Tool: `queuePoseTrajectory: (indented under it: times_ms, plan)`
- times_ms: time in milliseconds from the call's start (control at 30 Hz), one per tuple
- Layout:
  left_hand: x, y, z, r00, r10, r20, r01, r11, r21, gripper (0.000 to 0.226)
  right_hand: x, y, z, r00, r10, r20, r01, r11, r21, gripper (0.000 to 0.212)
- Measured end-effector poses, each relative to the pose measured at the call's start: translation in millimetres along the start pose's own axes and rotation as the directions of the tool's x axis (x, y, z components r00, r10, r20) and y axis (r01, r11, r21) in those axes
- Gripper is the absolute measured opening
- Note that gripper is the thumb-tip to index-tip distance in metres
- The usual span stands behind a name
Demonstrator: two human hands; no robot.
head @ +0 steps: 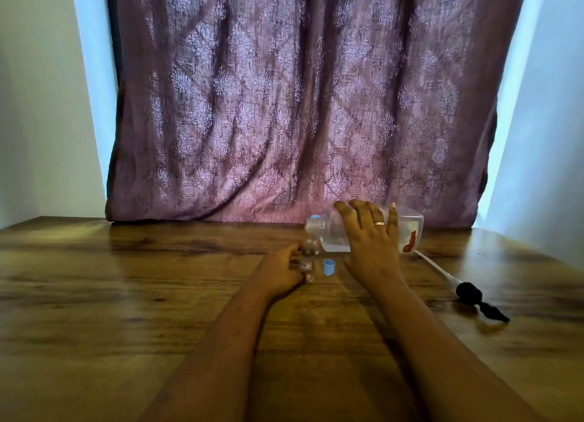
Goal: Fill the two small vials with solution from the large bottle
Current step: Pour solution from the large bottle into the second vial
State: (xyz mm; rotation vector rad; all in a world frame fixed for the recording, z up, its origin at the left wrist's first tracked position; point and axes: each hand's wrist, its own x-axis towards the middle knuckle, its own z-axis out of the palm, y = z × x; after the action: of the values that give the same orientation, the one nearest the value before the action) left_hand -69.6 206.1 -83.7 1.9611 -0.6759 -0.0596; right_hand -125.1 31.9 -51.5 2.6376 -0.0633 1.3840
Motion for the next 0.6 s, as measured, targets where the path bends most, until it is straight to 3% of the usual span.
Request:
queuePoseTrajectory:
  times_ms: [133,300,433,533,600]
  plan:
    - [-1,1,1,1.0,0.006,-0.022,-0.005,0.999,0.034,0.046,1,2,-4,0.988,0.147,-0.048,-0.138,0.979,0.152,0.082]
    - [-4,6,3,0.997,0.024,-0.067,-0.02,0.998,0.062,0.047,2,7,-6,0.94,0.341,-0.01,-0.312,0.873,0.376,0.102]
    - [-7,9,2,0.996,0.046,-0.081,-0.035,0.991,0.127,0.042,2,9,-9,0.87,0.493,0.013,-0.414,0.718,0.56,0.11]
    - [-7,9,2,0.995,0.049,-0.087,-0.036,0.989,0.144,0.041,1,15,-10,0.813,0.576,0.087,-0.491,0.597,0.635,0.114]
    - [-6,9,2,0.995,0.049,-0.082,-0.036,0.987,0.154,0.041,1,17,-7,0.807,0.577,0.127,-0.514,0.579,0.633,0.114]
